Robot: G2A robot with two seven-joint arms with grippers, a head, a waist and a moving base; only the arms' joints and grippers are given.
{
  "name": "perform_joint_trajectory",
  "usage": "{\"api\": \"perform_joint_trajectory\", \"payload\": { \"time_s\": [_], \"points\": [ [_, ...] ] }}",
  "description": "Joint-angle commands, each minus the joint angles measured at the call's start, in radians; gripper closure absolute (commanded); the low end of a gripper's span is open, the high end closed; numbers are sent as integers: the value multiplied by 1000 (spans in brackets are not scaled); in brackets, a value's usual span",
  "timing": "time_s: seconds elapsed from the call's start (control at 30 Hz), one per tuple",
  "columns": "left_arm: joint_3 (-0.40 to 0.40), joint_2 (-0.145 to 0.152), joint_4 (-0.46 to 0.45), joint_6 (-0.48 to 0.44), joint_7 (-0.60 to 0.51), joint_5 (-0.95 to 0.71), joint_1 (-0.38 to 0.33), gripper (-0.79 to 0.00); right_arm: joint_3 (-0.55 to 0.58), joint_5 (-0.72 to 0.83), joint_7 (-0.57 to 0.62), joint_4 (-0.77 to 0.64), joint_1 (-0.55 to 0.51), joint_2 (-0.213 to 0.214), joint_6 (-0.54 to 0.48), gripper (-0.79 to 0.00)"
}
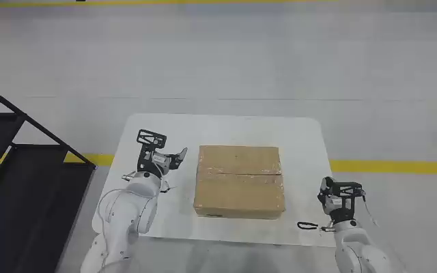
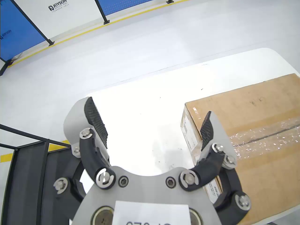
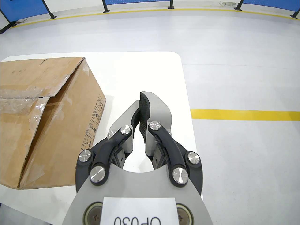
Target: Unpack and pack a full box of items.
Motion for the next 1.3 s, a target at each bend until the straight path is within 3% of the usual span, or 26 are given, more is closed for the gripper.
{"api": "perform_joint_trajectory", "payload": {
  "time_s": [0.0, 0.63, 1.07, 1.27],
  "points": [
    [0, 0, 0, 0, 0, 0, 0, -785, -7, 1, 1, 19, 8, -3, 2, 0],
    [0, 0, 0, 0, 0, 0, 0, -785, -247, -153, 37, 235, 193, -39, -51, 0],
    [1, 0, -1, -2, 4, 1, 0, -785, -301, -227, 23, 287, 244, -51, -73, 0],
    [77, -5, -37, -152, 14, -35, -41, -785, -232, -197, 6, 278, 197, -45, -43, 0]
  ]
}}
